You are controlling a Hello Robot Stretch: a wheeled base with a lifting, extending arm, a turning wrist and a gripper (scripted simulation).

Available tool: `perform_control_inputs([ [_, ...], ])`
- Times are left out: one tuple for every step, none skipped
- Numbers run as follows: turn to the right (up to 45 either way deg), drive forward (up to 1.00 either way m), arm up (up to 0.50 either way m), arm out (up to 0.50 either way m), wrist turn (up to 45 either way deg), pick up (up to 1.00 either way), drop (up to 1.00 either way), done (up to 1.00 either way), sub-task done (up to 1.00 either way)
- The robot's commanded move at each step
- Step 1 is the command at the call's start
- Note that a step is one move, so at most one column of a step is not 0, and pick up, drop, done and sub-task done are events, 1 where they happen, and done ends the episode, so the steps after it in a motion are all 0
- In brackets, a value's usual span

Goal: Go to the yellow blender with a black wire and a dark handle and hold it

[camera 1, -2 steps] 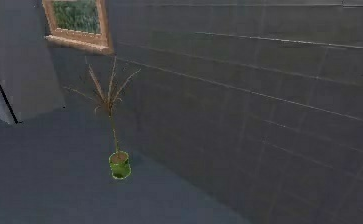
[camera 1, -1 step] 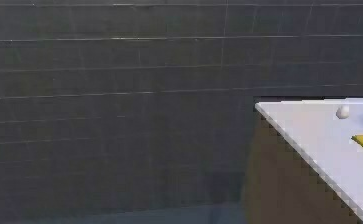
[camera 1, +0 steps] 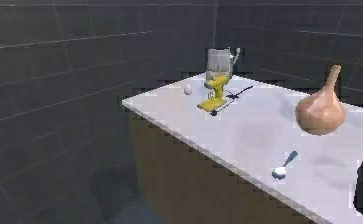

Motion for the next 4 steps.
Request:
perform_control_inputs([
  [0.0,0.35,0.0,0.0,0.0,0.0,0.0,0.0,0.0],
  [-45.0,0.0,0.0,0.0,0.0,0.0,0.0,0.0,0.0],
  [-24.0,0.0,0.0,0.0,0.0,0.0,0.0,0.0,0.0],
  [0.0,0.0,0.5,0.0,0.0,0.0,0.0,0.0,0.0],
])
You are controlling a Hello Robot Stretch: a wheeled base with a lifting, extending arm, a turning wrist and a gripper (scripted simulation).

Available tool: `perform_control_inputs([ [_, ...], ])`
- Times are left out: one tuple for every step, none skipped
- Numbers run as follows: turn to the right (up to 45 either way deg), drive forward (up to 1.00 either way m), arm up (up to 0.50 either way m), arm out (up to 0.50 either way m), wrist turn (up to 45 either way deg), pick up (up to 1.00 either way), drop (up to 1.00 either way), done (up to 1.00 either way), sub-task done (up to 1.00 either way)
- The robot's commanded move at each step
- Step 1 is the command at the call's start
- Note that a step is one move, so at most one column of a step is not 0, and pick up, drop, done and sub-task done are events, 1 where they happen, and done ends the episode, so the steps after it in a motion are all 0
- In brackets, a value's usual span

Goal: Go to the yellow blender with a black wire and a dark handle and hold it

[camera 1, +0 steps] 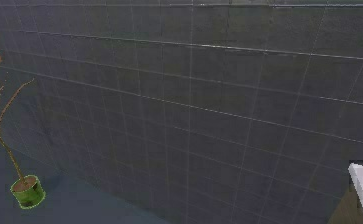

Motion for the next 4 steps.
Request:
perform_control_inputs([
  [0.0,0.0,0.38,0.0,0.0,0.0,0.0,0.0,0.0],
  [0.0,0.0,0.0,0.28,0.0,0.0,0.0,0.0,0.0],
  [0.0,0.0,0.0,0.0,45.0,0.0,0.0,0.0,0.0],
  [0.0,0.0,0.0,0.0,45.0,0.0,0.0,0.0,0.0],
])
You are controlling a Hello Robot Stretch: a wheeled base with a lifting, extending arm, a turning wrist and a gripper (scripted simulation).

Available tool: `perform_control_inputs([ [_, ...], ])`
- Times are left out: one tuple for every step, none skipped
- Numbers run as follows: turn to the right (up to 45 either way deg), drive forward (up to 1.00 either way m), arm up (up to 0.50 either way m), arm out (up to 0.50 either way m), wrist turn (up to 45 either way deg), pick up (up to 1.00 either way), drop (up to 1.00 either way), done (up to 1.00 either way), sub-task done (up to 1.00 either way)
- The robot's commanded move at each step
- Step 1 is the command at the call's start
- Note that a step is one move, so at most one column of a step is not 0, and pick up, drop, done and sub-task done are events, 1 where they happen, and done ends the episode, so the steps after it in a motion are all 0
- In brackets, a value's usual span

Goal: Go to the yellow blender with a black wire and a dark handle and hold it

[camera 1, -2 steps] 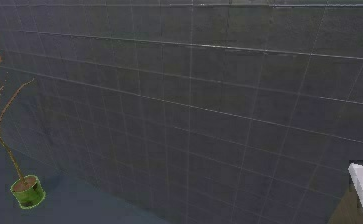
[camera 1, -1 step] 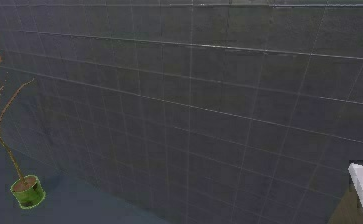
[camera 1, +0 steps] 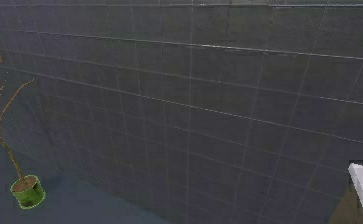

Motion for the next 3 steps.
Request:
perform_control_inputs([
  [0.0,0.0,0.0,0.0,45.0,0.0,0.0,0.0,0.0],
  [0.0,0.0,0.0,0.0,21.0,0.0,0.0,0.0,0.0],
  [0.0,0.0,-0.14,0.0,0.0,0.0,0.0,0.0,0.0],
])
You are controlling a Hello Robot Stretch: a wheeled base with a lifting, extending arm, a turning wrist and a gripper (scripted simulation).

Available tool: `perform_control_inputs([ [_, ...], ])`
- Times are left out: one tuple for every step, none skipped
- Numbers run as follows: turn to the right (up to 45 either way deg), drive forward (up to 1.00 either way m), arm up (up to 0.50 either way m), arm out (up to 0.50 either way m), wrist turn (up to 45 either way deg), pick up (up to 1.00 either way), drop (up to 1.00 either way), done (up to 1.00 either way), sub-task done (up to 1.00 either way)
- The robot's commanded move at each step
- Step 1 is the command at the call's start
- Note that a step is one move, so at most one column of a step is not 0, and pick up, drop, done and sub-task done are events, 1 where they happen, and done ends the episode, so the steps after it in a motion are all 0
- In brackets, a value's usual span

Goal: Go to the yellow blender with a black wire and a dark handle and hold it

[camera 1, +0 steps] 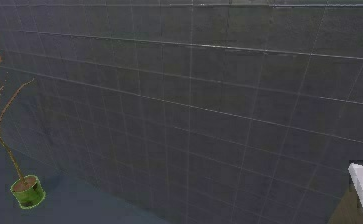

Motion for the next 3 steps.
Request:
perform_control_inputs([
  [0.0,0.0,0.0,0.0,0.0,1.0,0.0,0.0,0.0],
  [0.0,0.0,0.1,0.0,0.0,0.0,0.0,0.0,0.0],
  [0.0,0.0,0.0,0.0,0.0,0.0,0.0,1.0,0.0],
])
